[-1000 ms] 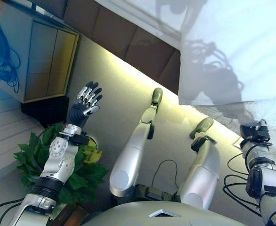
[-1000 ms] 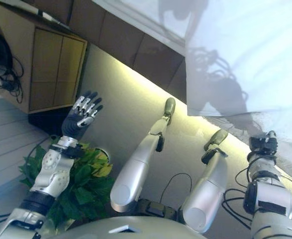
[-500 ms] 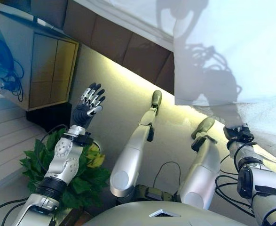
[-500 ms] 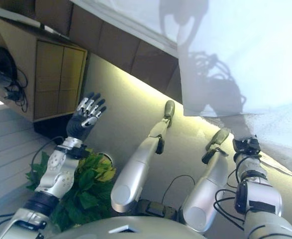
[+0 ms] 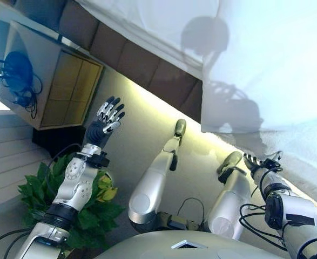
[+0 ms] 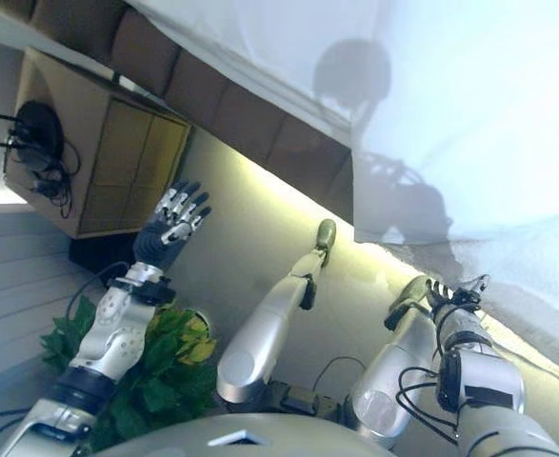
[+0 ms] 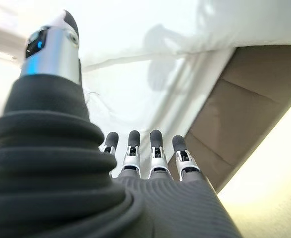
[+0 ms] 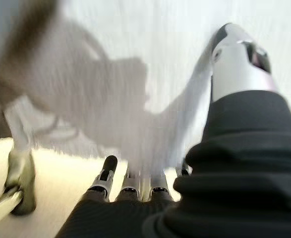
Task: Make the bed neatly
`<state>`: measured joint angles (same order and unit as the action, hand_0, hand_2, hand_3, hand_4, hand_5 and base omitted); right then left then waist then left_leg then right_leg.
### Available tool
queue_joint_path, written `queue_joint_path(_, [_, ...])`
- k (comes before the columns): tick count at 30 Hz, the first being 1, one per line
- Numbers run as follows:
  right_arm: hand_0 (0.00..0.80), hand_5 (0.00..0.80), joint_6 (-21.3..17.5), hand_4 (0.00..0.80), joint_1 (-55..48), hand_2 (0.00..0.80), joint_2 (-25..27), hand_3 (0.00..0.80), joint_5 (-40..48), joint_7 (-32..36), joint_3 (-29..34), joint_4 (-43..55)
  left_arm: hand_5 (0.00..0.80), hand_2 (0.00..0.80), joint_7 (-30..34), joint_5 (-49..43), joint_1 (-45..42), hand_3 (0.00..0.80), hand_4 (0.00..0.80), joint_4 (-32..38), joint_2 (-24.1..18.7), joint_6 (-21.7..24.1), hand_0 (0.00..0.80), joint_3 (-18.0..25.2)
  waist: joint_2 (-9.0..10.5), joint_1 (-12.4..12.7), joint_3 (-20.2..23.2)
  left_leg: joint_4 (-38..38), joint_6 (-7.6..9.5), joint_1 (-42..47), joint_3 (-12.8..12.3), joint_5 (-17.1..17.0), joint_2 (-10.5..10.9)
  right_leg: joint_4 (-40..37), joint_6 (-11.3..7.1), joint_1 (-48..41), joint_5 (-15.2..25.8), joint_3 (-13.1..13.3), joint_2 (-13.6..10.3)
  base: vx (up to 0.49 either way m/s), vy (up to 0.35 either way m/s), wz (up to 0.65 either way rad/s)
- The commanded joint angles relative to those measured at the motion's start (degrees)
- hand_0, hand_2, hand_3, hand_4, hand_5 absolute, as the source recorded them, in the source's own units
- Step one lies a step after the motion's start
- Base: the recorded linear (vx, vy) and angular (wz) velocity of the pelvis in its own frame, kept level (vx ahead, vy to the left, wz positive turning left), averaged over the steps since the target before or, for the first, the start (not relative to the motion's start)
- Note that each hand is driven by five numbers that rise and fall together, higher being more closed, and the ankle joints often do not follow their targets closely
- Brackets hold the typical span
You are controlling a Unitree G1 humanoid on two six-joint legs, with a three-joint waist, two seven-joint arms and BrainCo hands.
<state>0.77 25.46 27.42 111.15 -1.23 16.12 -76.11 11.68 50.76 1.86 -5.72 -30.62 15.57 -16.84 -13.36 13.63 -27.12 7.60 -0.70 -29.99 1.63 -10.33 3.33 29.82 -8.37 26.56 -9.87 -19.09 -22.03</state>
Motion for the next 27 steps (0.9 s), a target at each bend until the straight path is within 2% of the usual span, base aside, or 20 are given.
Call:
queue_joint_path(1, [0.000,0.000,-4.36,0.000,-2.88,0.000,-0.87,0.000,1.85,4.18,2.74,4.84,0.000,0.000,1.19,-0.19,1.85,0.000,0.000,2.50,-2.62,-0.53,0.000,2.19,1.43,1.46,-0.40,10.01,-3.12,-1.77,-0.56,7.29,-2.80,-13.16,-3.79,-5.65,12.77,0.45,-2.09,0.161,-0.151,0.25])
queue_joint_path(5, [0.000,0.000,-3.97,0.000,-4.37,0.000,-2.38,0.000,1.85,1.56,4.36,7.87,0.000,0.000,3.83,-1.48,0.98,0.000,0.000,0.65,-3.91,-1.27,0.000,3.63,3.80,2.63,1.72,9.38,-3.23,0.49,0.71,7.83,-3.00,-15.50,-4.00,-10.08,13.14,-1.38,-0.92,0.095,-0.156,0.17])
queue_joint_path(8, [0.000,0.000,-7.16,0.000,-5.37,0.000,-2.70,0.000,1.85,-0.11,5.40,9.83,0.000,0.000,5.43,-1.90,0.61,0.000,0.000,0.05,-4.91,-2.25,0.000,4.72,5.34,3.45,3.60,7.88,-3.29,2.61,1.51,7.85,-3.26,-17.20,-4.19,-12.96,13.63,-2.67,-0.34,0.055,-0.110,0.15])
queue_joint_path(9, [0.000,0.000,-8.38,0.000,-5.72,0.000,-2.73,0.000,1.85,-0.89,5.78,10.41,0.000,0.000,5.73,-1.88,0.47,0.000,0.000,-0.14,-5.07,-2.40,0.000,4.96,5.44,3.57,3.80,7.28,-2.94,2.71,1.32,6.52,-3.21,-17.68,-3.60,-13.13,14.73,-3.51,-0.39,-0.017,-0.026,0.10])
queue_joint_path(12, [0.000,0.000,-10.38,0.000,-6.73,0.000,-3.03,0.000,1.85,-2.26,6.95,11.12,0.000,0.000,6.79,-2.30,0.55,0.000,0.000,-1.25,-5.01,-2.82,0.000,5.42,6.06,3.68,5.37,5.84,-2.81,3.91,1.82,6.30,-3.11,-18.56,-3.58,-14.15,14.82,-3.57,0.05,0.013,-0.023,0.12])
queue_joint_path(15, [0.000,0.000,-10.16,0.000,-7.40,0.000,-3.16,0.000,1.85,-4.53,7.69,10.03,0.000,0.000,7.57,-2.92,0.99,0.000,0.000,-3.13,-4.43,-2.35,0.000,5.02,6.19,3.50,5.94,5.69,-2.55,4.42,2.05,6.52,-2.92,-18.12,-3.46,-14.00,14.47,-3.34,0.19,0.013,0.005,0.07])
queue_joint_path(21, [0.000,0.000,-5.58,0.000,-8.07,0.000,-3.07,0.000,1.85,-9.36,8.98,3.29,0.000,0.000,7.46,-3.53,2.25,0.000,0.000,-3.23,-3.55,-2.30,0.000,4.15,5.97,3.84,6.07,4.49,-2.15,4.45,2.22,6.11,-2.62,-19.75,-3.61,-14.35,14.80,-3.45,0.62,-0.033,-0.007,0.01])
queue_joint_path(27, [0.000,0.000,-8.03,0.000,-8.49,0.000,-1.97,0.000,1.85,-17.36,8.32,-0.54,0.000,0.000,7.18,-3.82,3.15,0.000,0.000,-3.37,-2.44,-1.11,0.000,3.08,4.69,3.82,5.42,4.45,-1.91,3.62,2.40,5.81,-1.79,-19.51,-3.65,-13.13,15.19,-3.07,-0.03,-0.052,0.048,0.01])
